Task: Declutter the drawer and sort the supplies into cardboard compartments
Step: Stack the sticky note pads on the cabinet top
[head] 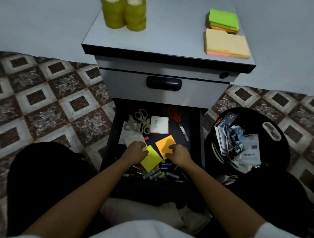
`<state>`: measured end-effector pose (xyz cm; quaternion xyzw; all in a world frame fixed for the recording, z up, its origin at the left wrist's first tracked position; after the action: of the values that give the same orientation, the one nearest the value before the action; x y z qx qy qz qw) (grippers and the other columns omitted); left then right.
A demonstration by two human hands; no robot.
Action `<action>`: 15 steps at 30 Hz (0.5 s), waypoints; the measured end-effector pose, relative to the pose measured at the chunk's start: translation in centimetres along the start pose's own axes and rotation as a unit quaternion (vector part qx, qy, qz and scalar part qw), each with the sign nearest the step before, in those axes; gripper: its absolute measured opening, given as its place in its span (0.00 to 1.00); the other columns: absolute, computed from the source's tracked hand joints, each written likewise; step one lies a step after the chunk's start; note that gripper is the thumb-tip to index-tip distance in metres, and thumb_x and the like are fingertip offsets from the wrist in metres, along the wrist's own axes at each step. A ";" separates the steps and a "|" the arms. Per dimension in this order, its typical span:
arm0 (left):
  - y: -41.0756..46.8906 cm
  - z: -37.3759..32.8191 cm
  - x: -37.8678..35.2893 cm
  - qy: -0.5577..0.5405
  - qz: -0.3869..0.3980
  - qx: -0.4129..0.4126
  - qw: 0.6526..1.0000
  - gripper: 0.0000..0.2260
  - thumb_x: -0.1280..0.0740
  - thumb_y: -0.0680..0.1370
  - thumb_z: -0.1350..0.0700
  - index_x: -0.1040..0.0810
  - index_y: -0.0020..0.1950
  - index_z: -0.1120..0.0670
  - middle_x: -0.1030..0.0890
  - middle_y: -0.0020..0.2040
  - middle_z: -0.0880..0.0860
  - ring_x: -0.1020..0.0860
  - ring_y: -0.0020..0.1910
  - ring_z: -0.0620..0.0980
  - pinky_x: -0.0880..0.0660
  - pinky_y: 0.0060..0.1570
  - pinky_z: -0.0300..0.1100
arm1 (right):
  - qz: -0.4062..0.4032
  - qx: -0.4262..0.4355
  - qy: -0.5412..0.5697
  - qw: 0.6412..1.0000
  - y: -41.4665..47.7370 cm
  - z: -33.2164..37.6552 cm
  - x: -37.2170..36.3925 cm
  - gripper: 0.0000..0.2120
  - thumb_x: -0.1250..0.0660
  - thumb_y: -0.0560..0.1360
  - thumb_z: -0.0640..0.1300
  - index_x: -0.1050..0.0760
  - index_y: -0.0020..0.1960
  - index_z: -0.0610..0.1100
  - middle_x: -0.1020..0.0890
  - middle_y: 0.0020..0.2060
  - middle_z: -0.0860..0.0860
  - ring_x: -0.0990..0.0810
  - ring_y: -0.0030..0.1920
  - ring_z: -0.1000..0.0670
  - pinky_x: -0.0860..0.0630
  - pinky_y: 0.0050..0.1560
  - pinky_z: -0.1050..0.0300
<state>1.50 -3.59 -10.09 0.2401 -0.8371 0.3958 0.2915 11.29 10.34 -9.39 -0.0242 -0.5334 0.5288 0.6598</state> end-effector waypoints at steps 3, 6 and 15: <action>0.6 0.5 -1.7 0.075 0.011 0.018 0.997 0.23 0.38 0.79 0.50 0.33 0.69 0.62 0.33 0.68 0.62 0.31 0.65 0.59 0.32 0.59 0.44 | -0.020 -0.009 -0.046 0.999 1.7 -1.0 -0.7 0.21 0.38 0.76 0.43 0.34 0.68 0.38 0.28 0.64 0.38 0.31 0.64 0.38 0.31 0.59 0.51; 0.6 0.6 -2.4 0.180 0.003 0.017 0.984 0.23 0.38 0.79 0.46 0.33 0.66 0.60 0.34 0.65 0.60 0.32 0.63 0.60 0.31 0.57 0.49 | -0.042 -0.028 -0.042 0.998 3.1 -1.6 -1.2 0.25 0.38 0.76 0.43 0.39 0.70 0.38 0.33 0.66 0.37 0.33 0.65 0.37 0.31 0.60 0.48; 1.3 1.3 -3.9 0.206 0.008 0.014 0.978 0.25 0.35 0.78 0.50 0.39 0.70 0.58 0.34 0.65 0.60 0.34 0.64 0.61 0.32 0.60 0.53 | -0.080 -0.082 -0.119 0.986 4.2 -1.0 -1.9 0.31 0.35 0.77 0.49 0.43 0.71 0.35 0.37 0.68 0.39 0.38 0.69 0.38 0.31 0.62 0.45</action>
<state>3.11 -3.20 -14.11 0.1507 -0.7552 0.4505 0.4517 9.43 11.33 -13.64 0.0276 -0.6500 0.4280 0.6274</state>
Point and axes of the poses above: each hand's wrist, its own y-axis towards the middle knuckle, its own x-axis out of the back of the hand, z = x × y, the point moved 6 cm from there along y, towards the middle knuckle
